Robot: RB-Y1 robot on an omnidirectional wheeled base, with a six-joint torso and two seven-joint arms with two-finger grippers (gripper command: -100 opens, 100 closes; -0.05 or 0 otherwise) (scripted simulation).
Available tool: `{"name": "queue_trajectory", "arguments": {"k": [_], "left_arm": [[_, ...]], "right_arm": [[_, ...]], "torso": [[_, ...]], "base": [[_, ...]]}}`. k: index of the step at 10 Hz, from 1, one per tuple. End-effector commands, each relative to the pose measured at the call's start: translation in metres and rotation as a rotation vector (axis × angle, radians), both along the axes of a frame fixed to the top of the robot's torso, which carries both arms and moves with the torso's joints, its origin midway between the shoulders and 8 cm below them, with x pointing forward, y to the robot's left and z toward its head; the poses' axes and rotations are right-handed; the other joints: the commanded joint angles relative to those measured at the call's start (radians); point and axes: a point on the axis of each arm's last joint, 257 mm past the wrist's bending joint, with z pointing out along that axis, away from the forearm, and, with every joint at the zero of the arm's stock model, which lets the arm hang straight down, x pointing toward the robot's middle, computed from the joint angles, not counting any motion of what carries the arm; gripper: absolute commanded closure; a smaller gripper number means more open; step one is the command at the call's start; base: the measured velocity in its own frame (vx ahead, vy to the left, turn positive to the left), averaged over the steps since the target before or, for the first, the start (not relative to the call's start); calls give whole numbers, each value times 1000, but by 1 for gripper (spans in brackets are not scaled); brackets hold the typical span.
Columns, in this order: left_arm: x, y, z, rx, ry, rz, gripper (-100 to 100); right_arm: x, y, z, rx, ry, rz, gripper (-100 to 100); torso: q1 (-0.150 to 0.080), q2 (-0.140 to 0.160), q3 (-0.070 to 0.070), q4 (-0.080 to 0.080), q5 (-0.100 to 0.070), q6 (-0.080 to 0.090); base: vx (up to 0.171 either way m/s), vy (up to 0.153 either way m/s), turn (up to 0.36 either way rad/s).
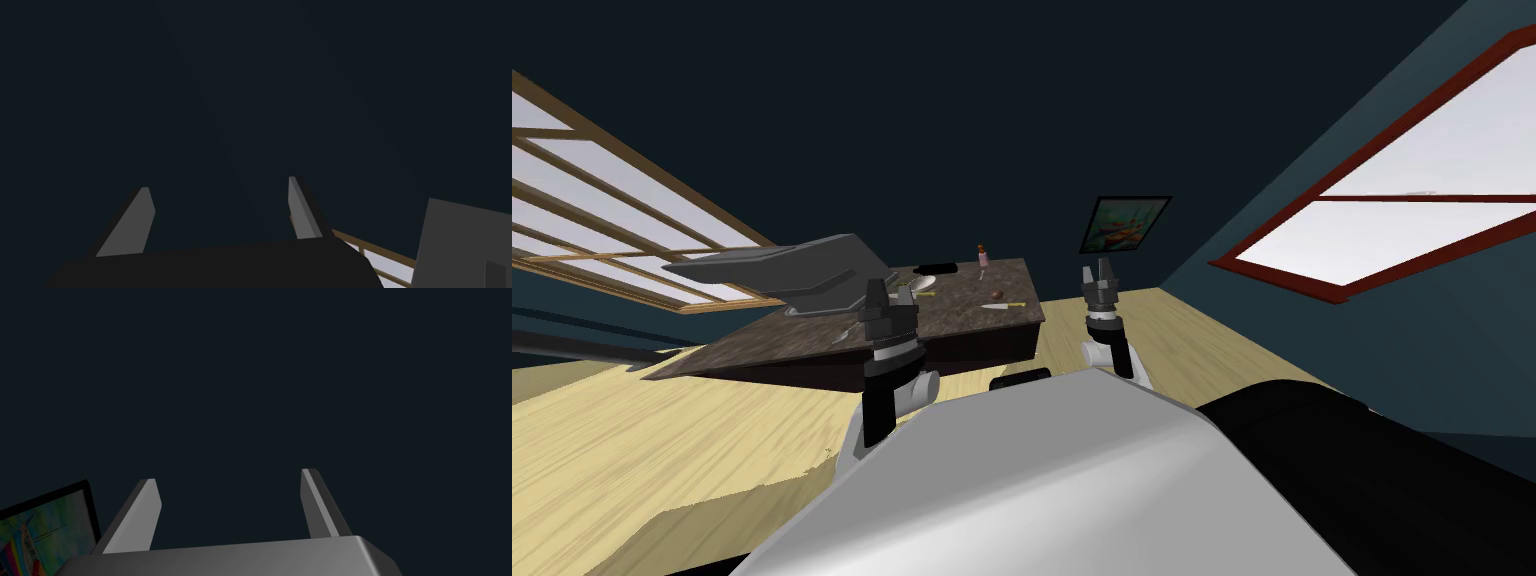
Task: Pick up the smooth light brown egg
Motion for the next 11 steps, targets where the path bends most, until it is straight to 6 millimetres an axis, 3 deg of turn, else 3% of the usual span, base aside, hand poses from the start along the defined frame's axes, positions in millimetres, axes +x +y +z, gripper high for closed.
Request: {"name": "queue_trajectory", "arguments": {"k": [1, 11], "left_arm": [[6, 3, -1, 16, 20, -1, -100], [52, 50, -19, 3, 182, 69, -100]], "right_arm": [[0, 0, 0, 0, 0, 0, 0], [0, 0, 0, 0, 0, 0, 0]], "torso": [[0, 0, 0, 0, 0, 0], [-3, 3, 2, 1, -1, 0]], "base": [[-22, -34, -27], [-40, -75, -31]]}}
